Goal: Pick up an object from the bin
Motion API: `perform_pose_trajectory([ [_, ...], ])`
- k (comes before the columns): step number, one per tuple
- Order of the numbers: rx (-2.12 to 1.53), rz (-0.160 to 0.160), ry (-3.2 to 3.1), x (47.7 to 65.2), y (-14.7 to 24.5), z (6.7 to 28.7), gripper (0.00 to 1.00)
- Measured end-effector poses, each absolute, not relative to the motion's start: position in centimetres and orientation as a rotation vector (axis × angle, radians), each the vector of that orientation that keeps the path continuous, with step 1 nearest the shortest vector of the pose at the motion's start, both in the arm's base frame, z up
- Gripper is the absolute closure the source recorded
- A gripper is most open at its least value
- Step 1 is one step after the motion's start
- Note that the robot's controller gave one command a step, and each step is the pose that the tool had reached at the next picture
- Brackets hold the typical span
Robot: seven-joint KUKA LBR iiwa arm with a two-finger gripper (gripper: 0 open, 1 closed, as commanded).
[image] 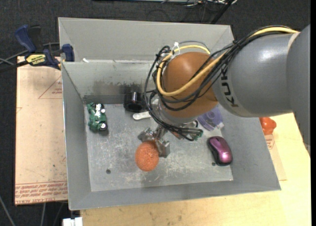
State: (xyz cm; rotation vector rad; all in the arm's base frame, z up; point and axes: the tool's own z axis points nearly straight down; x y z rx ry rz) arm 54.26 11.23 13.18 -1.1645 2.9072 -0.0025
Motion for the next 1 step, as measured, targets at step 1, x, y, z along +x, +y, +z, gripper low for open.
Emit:
perform_pose_trajectory([
  [1,-1.169,-0.002,2.909,54.22,11.22,13.39,1.00],
])
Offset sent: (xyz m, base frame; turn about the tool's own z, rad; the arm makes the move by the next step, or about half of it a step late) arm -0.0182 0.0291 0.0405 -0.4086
